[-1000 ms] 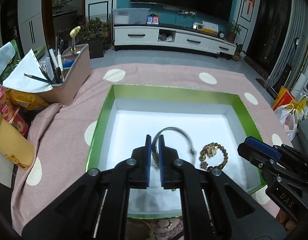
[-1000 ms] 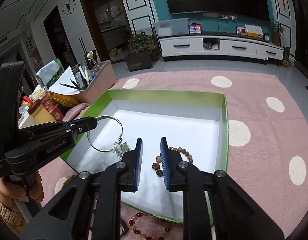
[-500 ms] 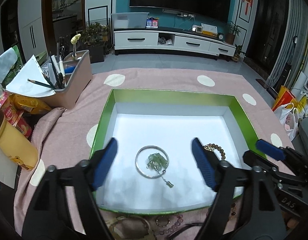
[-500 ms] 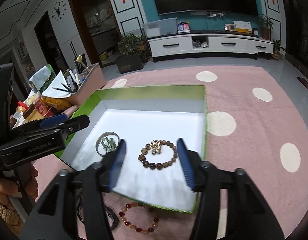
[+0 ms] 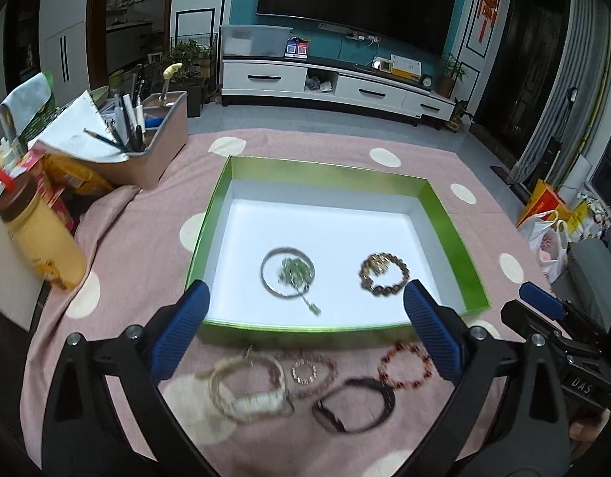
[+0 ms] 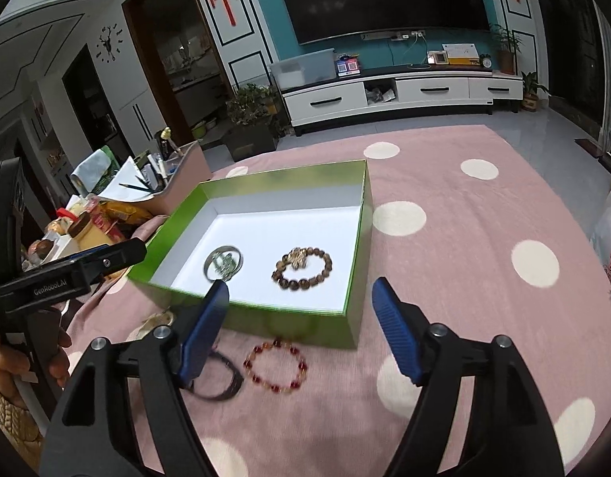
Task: Organize jewelry
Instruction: 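Open both tools and withdraw them from the box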
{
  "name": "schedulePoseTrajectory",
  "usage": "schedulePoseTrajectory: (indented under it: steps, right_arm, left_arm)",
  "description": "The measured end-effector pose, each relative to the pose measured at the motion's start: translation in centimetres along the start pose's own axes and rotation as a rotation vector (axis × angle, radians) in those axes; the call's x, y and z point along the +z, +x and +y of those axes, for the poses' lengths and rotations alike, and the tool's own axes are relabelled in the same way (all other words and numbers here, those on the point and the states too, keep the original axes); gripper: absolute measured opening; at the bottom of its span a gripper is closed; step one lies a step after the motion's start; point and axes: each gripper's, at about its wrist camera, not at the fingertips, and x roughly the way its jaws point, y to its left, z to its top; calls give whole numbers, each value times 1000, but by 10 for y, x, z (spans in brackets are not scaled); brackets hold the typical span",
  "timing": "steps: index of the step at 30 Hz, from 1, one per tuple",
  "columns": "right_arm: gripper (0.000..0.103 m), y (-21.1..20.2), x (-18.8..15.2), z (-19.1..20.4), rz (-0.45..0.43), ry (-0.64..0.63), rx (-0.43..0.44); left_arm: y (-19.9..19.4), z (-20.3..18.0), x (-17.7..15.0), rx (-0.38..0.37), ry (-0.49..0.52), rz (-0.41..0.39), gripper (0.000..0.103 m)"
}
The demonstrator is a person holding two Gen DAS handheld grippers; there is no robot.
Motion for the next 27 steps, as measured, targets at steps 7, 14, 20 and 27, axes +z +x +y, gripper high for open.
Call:
schedulePoseTrajectory:
  steps: [7,14,20,27]
  right_arm:
    - [75,-27,-15,9,0,-20,9]
    - [75,-38,-32,18,25,-40,18]
    - [75,-38,-48,22,61,-51,19]
    - [75,-34,-61,17,100,-51,16]
  left_arm:
    - [-31,6,-18,-22,-28,-12,99]
    - [-50,14,-40,-19,-40,1,100]
    - [-58,18,-58,-15,-43,12,100]
    - [-55,22,-74,-20,-61,37,100]
